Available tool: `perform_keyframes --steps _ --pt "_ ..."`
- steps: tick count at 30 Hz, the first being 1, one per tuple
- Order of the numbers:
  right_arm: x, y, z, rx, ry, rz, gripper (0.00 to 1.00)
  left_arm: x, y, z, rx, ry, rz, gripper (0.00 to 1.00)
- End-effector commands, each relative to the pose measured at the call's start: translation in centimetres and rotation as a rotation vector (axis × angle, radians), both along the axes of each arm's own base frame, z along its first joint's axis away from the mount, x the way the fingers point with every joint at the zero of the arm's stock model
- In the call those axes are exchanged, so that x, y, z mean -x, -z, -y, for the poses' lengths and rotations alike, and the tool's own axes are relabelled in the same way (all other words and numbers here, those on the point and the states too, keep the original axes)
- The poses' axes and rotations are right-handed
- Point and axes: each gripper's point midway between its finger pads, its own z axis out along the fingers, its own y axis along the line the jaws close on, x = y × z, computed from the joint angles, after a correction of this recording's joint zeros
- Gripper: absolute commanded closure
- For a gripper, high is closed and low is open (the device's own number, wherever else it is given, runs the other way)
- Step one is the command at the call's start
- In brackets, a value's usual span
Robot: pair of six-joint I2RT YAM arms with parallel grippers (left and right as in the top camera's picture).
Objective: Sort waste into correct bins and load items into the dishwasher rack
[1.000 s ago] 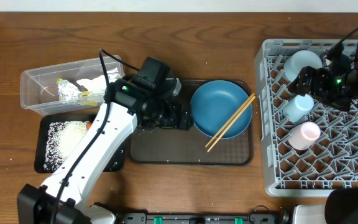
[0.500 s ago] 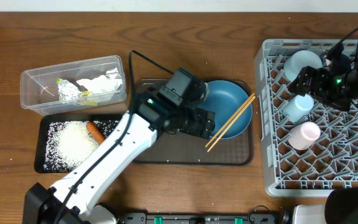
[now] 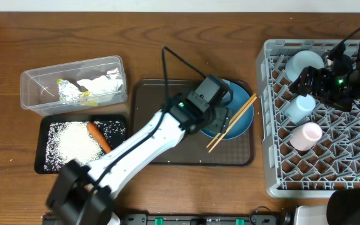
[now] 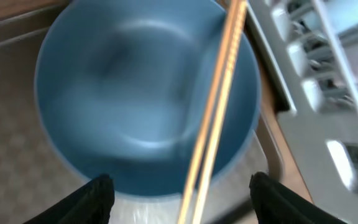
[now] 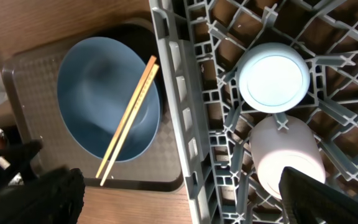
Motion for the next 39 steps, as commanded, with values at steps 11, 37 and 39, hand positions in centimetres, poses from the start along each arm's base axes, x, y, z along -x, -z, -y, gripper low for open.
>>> perform_keyframes --steps 11,37,39 --pt "-0.3 -0.8 -1.0 0.001 -0.046 0.031 0.01 -2.0 6.9 0.9 -0.098 0.025 -0.014 0.29" --pt "-0.3 -0.8 -1.0 0.001 -0.046 0.031 0.01 -8.3 -7.8 -13.0 -0.066 -0.346 0.257 0.01" --pt "-0.3 -0.8 -1.0 0.001 -0.046 0.031 0.01 -8.6 -8.3 -15.4 -0.074 -0.4 0.255 0.0"
